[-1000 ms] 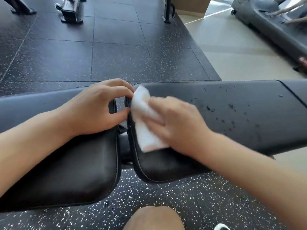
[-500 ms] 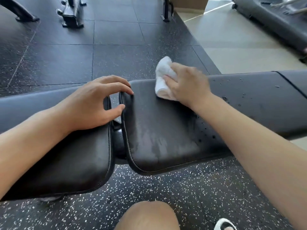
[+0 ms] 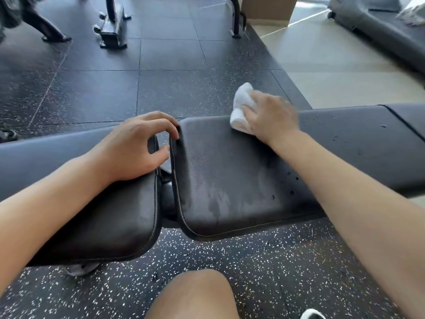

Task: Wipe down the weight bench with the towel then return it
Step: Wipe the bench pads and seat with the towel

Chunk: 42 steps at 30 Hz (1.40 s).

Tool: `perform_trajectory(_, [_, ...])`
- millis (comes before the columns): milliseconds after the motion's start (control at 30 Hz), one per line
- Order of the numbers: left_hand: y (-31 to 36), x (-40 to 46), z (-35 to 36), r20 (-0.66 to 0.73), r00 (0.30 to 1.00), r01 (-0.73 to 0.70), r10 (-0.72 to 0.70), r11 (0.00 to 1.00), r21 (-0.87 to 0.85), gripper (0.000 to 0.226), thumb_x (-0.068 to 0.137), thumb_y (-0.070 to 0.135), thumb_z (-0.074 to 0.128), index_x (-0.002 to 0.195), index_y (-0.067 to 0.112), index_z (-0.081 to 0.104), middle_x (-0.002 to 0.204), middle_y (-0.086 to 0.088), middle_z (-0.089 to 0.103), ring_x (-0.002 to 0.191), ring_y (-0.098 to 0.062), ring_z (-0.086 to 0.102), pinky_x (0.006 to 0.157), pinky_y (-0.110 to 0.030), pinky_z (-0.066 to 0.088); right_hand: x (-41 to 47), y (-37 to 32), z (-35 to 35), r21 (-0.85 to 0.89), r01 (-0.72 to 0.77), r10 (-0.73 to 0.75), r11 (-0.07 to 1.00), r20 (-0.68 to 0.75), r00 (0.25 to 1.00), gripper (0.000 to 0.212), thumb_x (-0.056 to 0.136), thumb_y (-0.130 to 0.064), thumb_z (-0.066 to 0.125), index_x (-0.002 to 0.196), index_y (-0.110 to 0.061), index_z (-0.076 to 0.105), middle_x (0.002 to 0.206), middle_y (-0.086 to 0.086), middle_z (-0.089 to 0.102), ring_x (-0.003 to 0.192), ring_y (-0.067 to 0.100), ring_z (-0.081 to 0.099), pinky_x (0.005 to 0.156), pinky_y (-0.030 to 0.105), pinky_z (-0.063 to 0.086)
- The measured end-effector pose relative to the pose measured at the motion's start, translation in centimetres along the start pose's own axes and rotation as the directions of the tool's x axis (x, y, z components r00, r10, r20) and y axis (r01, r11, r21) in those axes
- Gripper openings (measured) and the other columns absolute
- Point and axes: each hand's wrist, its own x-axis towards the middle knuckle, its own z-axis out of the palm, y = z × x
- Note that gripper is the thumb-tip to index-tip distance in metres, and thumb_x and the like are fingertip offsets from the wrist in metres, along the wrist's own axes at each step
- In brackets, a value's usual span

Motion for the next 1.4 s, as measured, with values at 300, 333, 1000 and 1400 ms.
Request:
perform_trajectory(300, [-0.5,0.0,0.0,-0.051,0.999,0.002,0.001,0.999,0.045,0.023,0.085,0.01,0.063,0.103,0.018,0.074,0.117,0.007,0.072,0.112,-0.018,0.066,0.103,-0.035,0.048,-12.2,-8.9,-0.2,0.163,0.585,-0.575,0.794,-0.112,0.811,0.023,0.101,-0.045,0.056,0.116,-0.028,0.057,0.083,-0.008,0.057,0.077,0.021,0.051,0.053,0.033,0.037])
perform_trajectory(333, [-0.5,0.0,0.0,-0.05,0.999,0.003,-0.001,0.999,0.037,0.023,0.084,0.013,0.061,0.103,0.019,0.073,0.118,0.007,0.072,0.113,-0.017,0.066,0.105,-0.037,0.048,-12.8,-7.7,-0.7,0.216,0.572,-0.562,0.792,-0.11,0.82,0.018,0.101,-0.044,0.057,0.102,-0.027,0.055,0.081,-0.008,0.055,0.076,0.02,0.049,0.053,0.034,0.04])
perform_trajectory(1000, [0.3,-0.3,0.0,-0.053,0.998,0.038,-0.036,0.999,0.038,0.025,0.084,0.018,0.058,0.103,0.022,0.073,0.12,0.011,0.069,0.109,-0.015,0.068,0.103,-0.04,0.05,-15.4,-5.8,-1.0,0.108,0.73,-0.713,0.675,-0.156,0.683,0.01,0.096,-0.021,0.064,0.097,-0.024,0.054,0.078,-0.001,0.052,0.067,0.024,0.042,0.055,0.036,0.038])
perform_trajectory(1400, [-0.2,0.2,-0.1,0.012,0.999,-0.045,0.045,0.998,-0.032,0.032,0.088,0.007,0.068,0.116,0.022,0.071,0.129,0.008,0.064,0.123,-0.012,0.061,0.111,-0.028,0.042,-15.2,-5.0,-1.7,0.093,0.586,-0.575,0.805,-0.119,0.809,0.023,0.099,-0.036,0.061,0.09,-0.016,0.065,0.08,-0.002,0.058,0.072,0.024,0.047,0.057,0.036,0.035])
